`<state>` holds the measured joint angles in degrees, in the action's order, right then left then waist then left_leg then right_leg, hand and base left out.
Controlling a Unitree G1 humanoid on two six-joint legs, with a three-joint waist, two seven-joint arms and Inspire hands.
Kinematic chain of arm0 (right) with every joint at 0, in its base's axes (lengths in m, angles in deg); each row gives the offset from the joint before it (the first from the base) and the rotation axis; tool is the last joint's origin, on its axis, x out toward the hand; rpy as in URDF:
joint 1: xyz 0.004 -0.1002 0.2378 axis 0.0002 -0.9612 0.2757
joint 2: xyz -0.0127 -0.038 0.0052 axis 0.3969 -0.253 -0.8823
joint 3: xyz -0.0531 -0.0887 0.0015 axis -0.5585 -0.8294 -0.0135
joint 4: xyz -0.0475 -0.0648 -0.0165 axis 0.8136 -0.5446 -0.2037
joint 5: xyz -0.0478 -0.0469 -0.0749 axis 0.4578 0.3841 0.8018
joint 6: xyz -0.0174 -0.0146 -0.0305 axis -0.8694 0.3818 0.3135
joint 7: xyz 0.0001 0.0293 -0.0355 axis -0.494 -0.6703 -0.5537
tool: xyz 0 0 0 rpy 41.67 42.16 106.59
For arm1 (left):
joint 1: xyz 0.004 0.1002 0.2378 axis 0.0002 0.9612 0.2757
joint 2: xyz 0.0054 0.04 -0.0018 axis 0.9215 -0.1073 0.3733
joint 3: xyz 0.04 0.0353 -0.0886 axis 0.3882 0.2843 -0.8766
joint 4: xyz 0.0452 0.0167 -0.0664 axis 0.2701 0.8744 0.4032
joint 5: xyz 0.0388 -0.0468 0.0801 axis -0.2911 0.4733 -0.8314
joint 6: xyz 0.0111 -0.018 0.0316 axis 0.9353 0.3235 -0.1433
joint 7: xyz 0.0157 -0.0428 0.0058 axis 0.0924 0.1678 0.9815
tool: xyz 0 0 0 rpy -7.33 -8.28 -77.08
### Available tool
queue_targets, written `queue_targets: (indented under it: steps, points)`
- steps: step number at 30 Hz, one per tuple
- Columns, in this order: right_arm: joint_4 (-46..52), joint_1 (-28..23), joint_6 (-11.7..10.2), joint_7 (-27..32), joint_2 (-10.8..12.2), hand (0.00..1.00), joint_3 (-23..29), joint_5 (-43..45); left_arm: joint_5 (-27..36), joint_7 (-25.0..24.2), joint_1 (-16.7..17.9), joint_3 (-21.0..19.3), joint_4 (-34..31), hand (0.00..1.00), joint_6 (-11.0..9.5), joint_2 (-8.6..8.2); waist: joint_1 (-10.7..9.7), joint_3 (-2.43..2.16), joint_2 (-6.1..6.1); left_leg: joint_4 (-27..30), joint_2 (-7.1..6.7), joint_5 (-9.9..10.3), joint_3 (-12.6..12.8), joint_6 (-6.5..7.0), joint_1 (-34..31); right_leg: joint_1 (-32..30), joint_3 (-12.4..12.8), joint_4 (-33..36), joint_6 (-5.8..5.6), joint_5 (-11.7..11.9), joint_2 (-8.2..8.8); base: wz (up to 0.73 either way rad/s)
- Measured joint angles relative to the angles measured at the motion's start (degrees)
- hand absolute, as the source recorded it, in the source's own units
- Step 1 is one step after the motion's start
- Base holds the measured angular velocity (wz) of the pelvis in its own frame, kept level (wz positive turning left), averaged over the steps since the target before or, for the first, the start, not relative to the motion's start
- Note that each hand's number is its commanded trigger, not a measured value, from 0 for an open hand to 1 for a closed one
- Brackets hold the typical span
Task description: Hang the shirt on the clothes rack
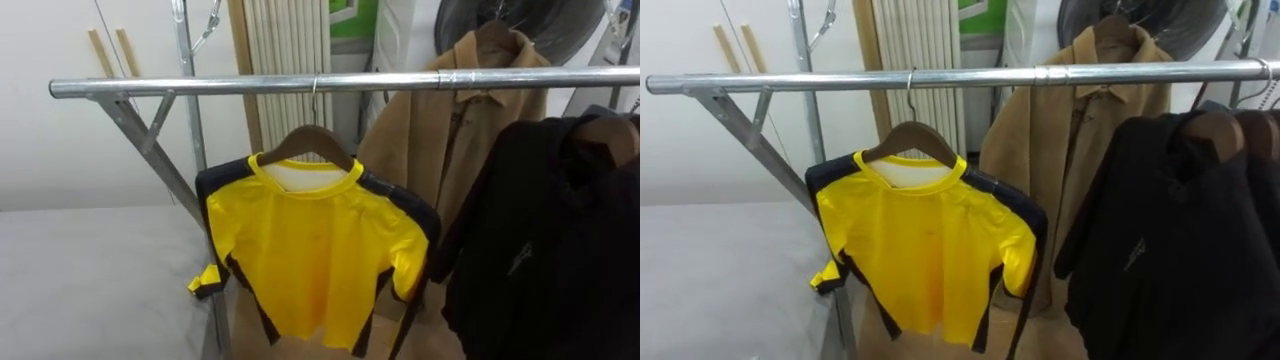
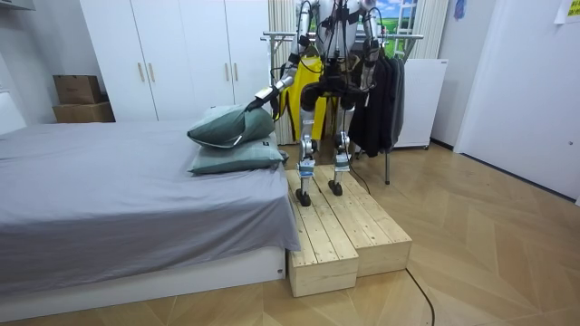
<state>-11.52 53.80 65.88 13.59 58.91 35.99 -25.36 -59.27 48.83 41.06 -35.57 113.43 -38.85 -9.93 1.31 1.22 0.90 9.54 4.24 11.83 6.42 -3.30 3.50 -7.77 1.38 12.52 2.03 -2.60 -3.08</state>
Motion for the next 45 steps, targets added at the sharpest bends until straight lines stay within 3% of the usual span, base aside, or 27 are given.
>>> queue_targets:
  steps: [8,17,26,45]
  points:
    - [-13.1,3.2,-2.3,-4.1,0.4,0.00,0.7,-3.5,0.0,-1.8,0.0,0.1,0.8,0.00,0.0,-0.30,-0.7,0.13,0.62,0.0,-0.01,0.0,-0.1,0.06,-0.6,-0.4,0.1,-0.8,0.03,0.5,-0.09,0.00]
    - [-17.5,3.7,-3.3,-8.5,0.5,0.00,1.0,-10.6,0.0,-3.4,0.1,0.0,1.1,0.00,0.0,-0.28,-0.8,0.20,0.47,-0.1,-0.02,0.0,-0.1,0.05,-0.8,-0.4,0.0,-0.8,0.04,0.5,-0.11,0.00]
    - [-21.2,5.4,-3.2,-10.9,0.6,0.00,0.9,-13.6,2.5,-6.9,0.1,0.6,3.4,0.00,-0.1,0.57,-1.1,0.13,0.20,0.0,-0.03,0.0,-0.4,0.10,-0.7,-0.1,-0.2,-0.9,0.04,0.5,0.01,0.00]
    - [-24.0,9.2,-1.5,-11.0,0.9,0.00,0.6,-8.6,4.5,-12.7,0.5,0.7,4.4,0.00,-0.1,1.13,-0.9,0.07,0.02,0.0,0.00,0.2,-0.6,0.44,-1.0,0.1,-0.9,-1.9,-0.13,0.7,0.01,0.00]
